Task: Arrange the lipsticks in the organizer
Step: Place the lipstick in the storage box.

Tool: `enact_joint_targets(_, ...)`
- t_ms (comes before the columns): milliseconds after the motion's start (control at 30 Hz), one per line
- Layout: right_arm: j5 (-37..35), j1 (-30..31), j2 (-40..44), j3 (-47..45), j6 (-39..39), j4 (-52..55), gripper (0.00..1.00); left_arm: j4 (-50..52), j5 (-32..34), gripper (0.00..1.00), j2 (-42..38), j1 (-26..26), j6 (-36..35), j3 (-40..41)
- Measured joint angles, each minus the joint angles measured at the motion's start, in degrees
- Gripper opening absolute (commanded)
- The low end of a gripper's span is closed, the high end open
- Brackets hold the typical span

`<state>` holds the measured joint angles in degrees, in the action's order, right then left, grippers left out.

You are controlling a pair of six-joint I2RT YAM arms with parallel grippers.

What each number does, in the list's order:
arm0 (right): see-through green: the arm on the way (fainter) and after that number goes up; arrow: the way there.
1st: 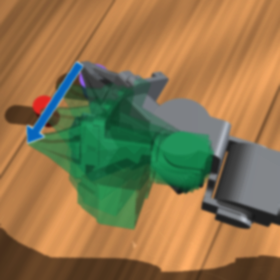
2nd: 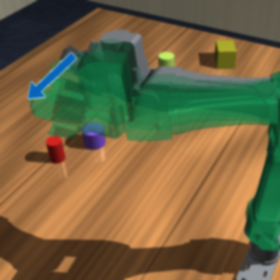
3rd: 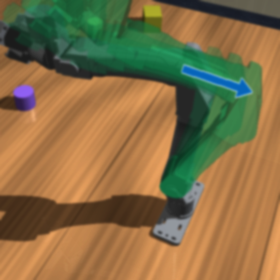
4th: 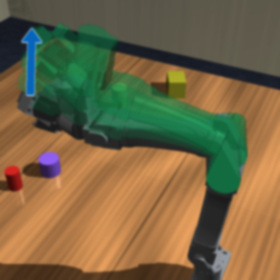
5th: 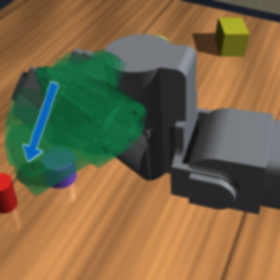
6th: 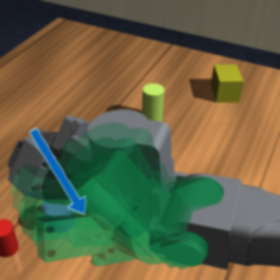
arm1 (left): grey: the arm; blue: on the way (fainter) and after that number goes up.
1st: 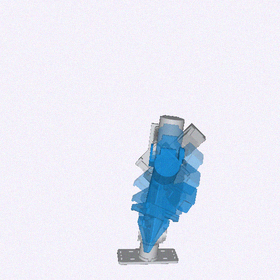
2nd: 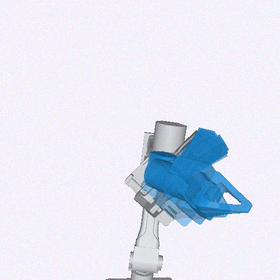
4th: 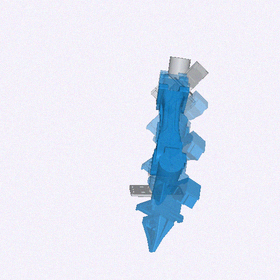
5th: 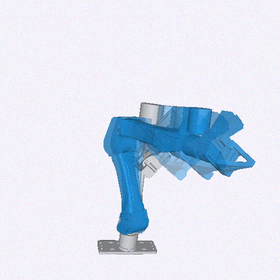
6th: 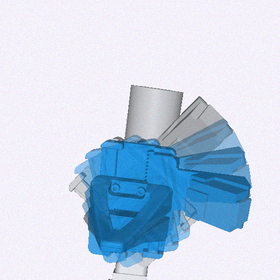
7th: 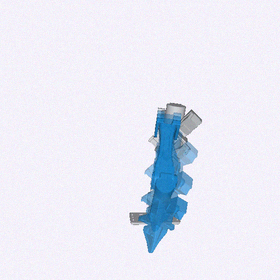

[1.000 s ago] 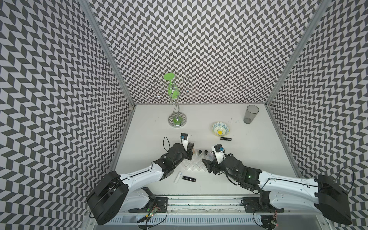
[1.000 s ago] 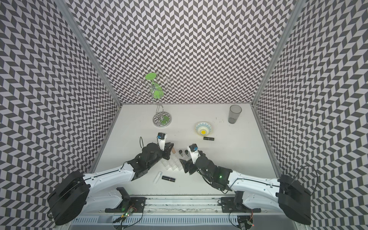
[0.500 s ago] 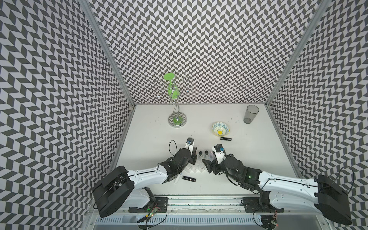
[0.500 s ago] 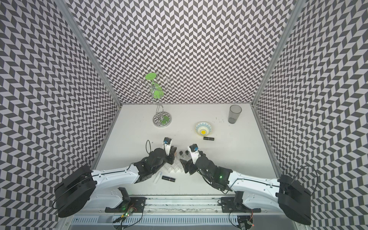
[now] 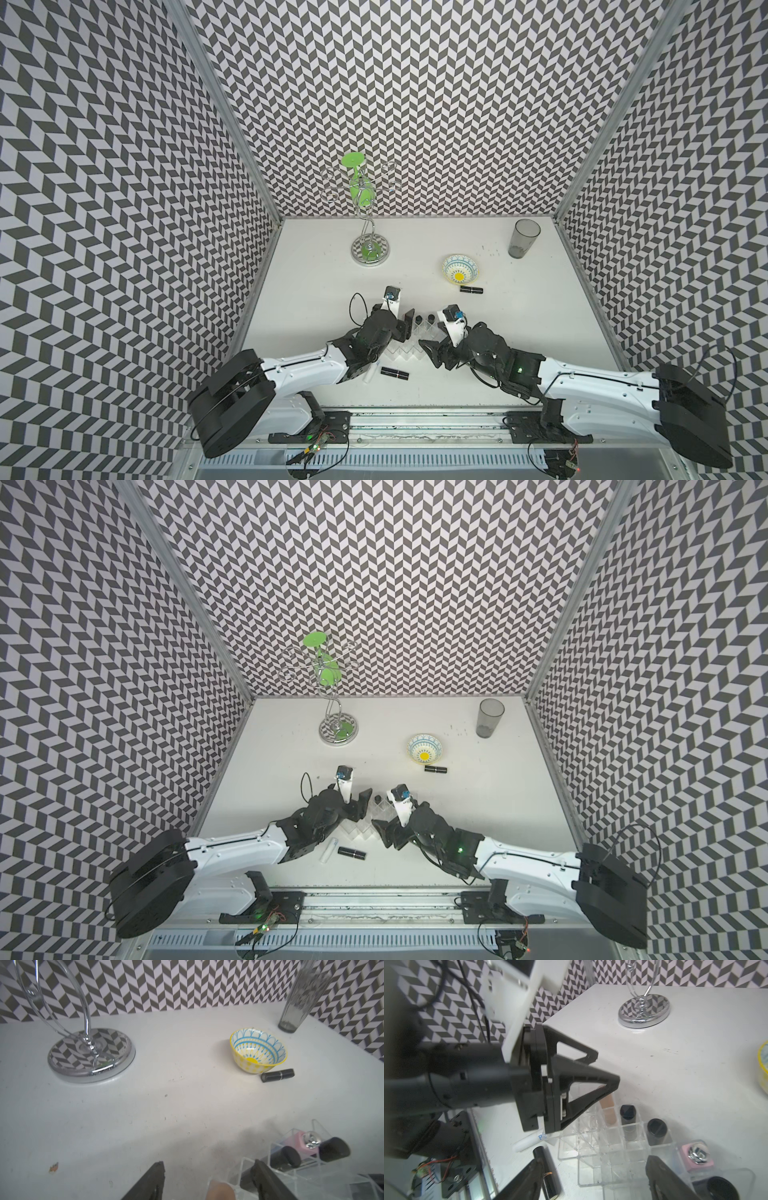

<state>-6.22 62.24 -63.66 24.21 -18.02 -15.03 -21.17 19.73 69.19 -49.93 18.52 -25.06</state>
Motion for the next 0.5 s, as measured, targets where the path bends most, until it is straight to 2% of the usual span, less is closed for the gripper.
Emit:
enact_joint_targets(67, 3.3, 1.6, -1.5, -0.3, 0.2, -0.6, 0.77, -1.6, -4.1, 0.72, -4.1, 2.4, 1.5, 1.3)
enact_joint_targets(167, 5.6, 6.3, -4.8, -0.3, 0.3, -0.9, 0.76, -6.6, -13.6, 0.71, -9.0, 9.2, 4.9, 5.1)
enact_joint_targets(300, 7.0, 11.1, -10.2, -0.1, 0.7, -1.5, 0.76, -13.9, -26.4, 0.71, -9.7, 17.5, 10.2, 11.1)
enact_joint_targets(400, 6.5, 12.7, -15.0, 1.9, 1.3, -0.7, 0.75, -15.7, -32.2, 0.73, -8.7, 19.8, 12.7, 13.1)
enact_joint_targets(500, 5.4, 13.2, -18.8, 4.7, 2.1, -0.3, 0.75, -15.8, -33.4, 0.73, -9.2, 20.1, 12.9, 13.1)
